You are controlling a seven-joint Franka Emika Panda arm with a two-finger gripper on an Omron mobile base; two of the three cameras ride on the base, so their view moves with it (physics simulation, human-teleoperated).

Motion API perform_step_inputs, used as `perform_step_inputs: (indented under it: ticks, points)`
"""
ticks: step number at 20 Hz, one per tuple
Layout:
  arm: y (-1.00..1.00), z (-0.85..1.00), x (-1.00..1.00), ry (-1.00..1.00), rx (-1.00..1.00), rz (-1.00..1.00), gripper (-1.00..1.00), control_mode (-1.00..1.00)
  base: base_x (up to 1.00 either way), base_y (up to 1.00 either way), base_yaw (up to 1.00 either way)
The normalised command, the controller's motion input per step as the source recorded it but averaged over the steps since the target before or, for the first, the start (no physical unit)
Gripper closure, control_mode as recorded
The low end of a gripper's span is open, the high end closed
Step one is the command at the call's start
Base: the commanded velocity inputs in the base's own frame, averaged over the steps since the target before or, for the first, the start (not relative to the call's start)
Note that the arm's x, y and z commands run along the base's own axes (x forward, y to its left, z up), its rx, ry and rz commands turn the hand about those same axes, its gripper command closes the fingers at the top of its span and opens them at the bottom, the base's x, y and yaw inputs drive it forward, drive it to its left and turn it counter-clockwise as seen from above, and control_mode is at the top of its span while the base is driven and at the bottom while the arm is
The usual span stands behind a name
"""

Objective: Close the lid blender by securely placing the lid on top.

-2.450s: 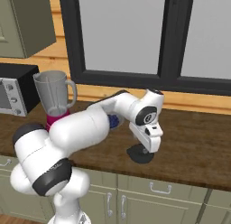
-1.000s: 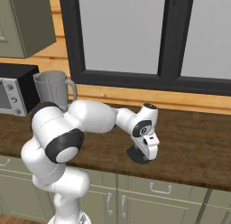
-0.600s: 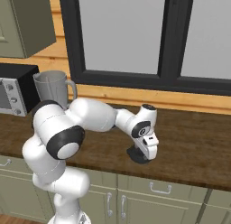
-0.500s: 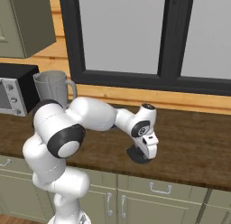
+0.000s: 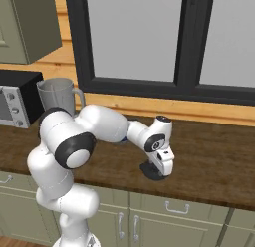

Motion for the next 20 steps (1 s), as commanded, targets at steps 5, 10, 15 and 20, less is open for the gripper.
perform_step_inputs:
  ticks: [5, 10, 15, 20]
  points:
    - [0.00, -0.13, 0.02, -0.01, -0.02, 0.01, -1.00, -1.00, 0.00, 0.00, 0.00]
    - [0.00, -0.02, 0.11, 0.00, -0.03, 0.00, -1.00, -1.00, 0.00, 0.00, 0.00]
    - [-0.04, 0.00, 0.11, 0.00, 0.00, 0.01, -1.00, -1.00, 0.00, 0.00, 0.00]
    - [0.00, -0.01, 0.03, 0.00, 0.00, 0.00, -1.00, -1.00, 0.00, 0.00, 0.00]
